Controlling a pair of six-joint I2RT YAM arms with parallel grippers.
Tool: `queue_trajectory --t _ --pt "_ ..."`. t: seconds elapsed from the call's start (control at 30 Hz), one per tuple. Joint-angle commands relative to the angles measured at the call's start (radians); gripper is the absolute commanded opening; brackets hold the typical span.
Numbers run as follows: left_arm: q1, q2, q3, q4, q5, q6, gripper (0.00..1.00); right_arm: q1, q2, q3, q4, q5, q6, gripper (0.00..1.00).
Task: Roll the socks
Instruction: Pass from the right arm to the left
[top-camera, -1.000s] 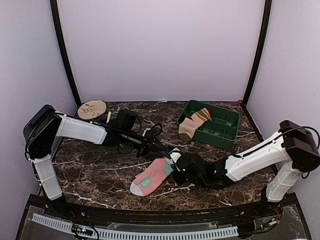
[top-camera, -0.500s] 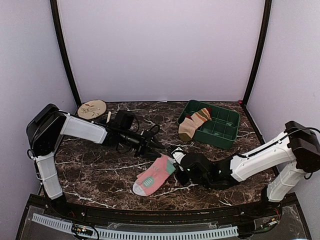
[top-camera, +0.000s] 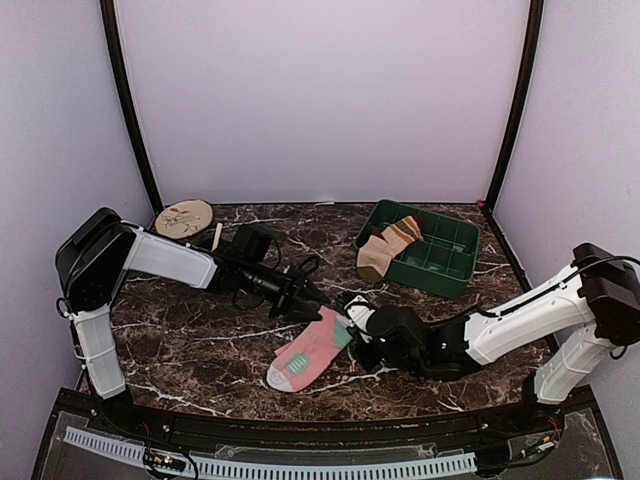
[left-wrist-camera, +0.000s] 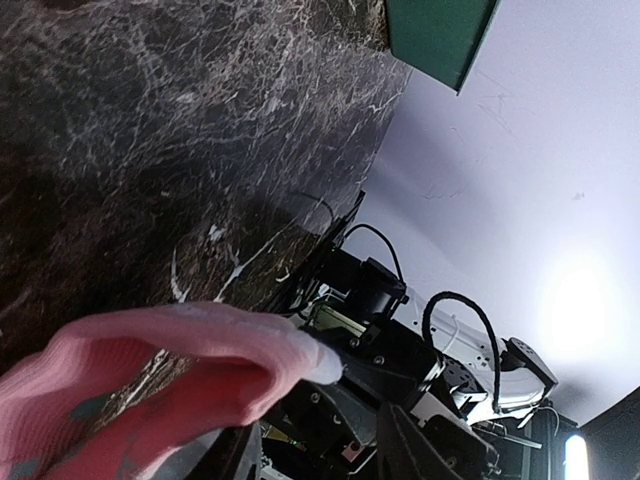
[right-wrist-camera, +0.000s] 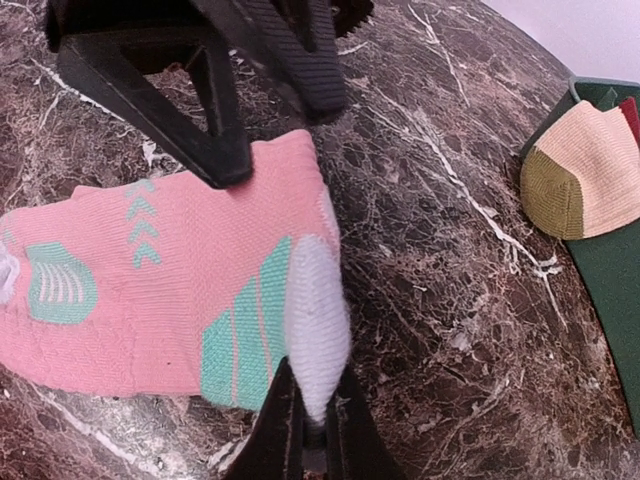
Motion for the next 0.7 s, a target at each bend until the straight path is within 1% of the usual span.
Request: queue_trajectory --t 0.0,0.13,0.23,0.4,0.67 --pt "-0.025 0.060 0.068 -0.009 -0.033 0.017 0.42 0.006 0.001 -0.018 0.072 -0.033 0.000 0.00" --pt "-0.034 0.113 0.107 0.015 -0.034 0.003 0.43 0.007 0.012 -0.017 0.086 -0.041 -0.003 0.00" --pt "-0.036 0.139 0.120 0.004 -0.025 0.014 0.43 0.007 0.022 -0.003 0.087 -0.045 -0.016 0.00" --pt "-0.036 0.146 0.101 -0.029 -0.019 0.046 0.43 0.007 0.065 0.022 0.085 -0.050 -0.039 0.00" --pt "-0.034 0.158 0.078 0.014 0.002 0.041 0.42 0.008 0.076 0.014 0.078 -0.057 -0.038 0.00"
